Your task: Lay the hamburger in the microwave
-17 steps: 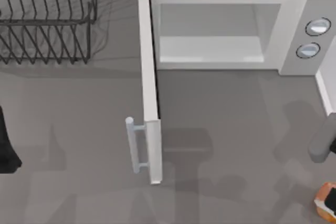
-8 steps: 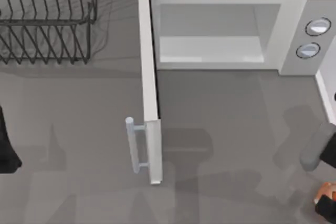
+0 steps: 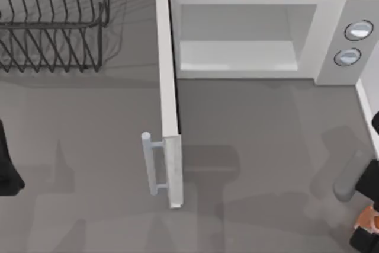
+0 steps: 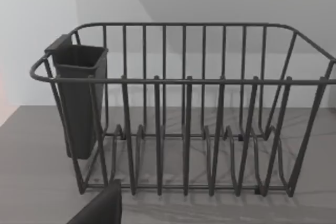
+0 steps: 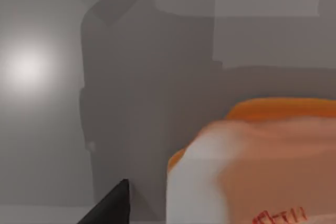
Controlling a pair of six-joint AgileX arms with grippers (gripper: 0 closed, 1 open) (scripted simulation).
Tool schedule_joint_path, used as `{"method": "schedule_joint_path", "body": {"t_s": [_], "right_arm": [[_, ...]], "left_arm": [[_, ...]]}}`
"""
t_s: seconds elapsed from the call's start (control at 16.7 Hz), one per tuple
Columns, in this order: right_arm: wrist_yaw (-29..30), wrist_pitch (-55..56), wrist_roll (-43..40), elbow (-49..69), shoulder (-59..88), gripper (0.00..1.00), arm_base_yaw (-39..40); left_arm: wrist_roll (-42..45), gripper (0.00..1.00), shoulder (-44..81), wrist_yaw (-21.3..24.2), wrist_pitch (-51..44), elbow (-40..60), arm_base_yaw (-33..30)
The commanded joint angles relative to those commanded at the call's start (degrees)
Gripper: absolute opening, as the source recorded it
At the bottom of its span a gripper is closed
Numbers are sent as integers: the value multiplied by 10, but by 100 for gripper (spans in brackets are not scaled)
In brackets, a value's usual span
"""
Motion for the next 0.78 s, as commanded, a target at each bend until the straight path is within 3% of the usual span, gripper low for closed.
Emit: {"method": "schedule_joint_path", "body": {"t_s": [0.12, 0.78], "right_arm": [[0, 0, 0, 0, 0, 100, 0], [0, 0, 0, 0, 0, 17, 0]], "left_arm": [[0, 100, 0, 0, 0, 0, 0], [0, 100, 0, 0, 0, 0, 0]]}}
